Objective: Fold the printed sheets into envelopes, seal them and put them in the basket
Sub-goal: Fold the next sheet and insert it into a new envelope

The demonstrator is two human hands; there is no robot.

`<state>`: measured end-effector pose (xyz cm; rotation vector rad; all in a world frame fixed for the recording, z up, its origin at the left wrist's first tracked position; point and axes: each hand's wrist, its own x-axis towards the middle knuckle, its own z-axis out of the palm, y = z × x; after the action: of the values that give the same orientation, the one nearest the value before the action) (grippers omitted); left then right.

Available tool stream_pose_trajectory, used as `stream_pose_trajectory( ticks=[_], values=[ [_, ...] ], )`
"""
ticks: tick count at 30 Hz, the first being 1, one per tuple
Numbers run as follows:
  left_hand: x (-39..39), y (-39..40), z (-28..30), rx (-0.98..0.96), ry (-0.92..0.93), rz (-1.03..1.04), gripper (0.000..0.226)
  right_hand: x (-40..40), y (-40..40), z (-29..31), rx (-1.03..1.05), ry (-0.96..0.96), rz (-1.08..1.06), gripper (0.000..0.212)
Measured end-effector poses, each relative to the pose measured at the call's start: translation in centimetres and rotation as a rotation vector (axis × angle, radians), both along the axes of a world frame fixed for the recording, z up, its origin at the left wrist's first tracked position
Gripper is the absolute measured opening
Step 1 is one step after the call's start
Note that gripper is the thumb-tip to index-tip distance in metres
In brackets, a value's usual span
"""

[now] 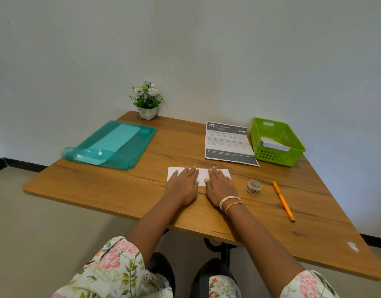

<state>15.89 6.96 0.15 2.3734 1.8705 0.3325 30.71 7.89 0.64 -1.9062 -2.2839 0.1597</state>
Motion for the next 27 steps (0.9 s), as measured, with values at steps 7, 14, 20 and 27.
stream_pose_trajectory(
  ticks=[7,14,20,27],
  values=[
    [-2.0,0.0,0.1,-0.027,0.013,0.099,0.054,1.9,-0.1,-0.1,-0.019,0.003,-0.100,0.055],
    [-2.3,0.0,0.2,-0.034,0.022,0.086,0.055,-0.1,-0.8,0.2,0.078,0.020,-0.100,0.051],
    [-3.1,-0.4,0.3,-0.011,-0.019,0.089,0.058,-2.3,-1.0,-0.2,0.013,0.032,-0.001,0.051],
    [-8.8,-1.3,0.7,0.030,-0.110,0.102,0.055,-2.0,0.3,0.1,0.021,0.057,-0.147,0.053]
  ],
)
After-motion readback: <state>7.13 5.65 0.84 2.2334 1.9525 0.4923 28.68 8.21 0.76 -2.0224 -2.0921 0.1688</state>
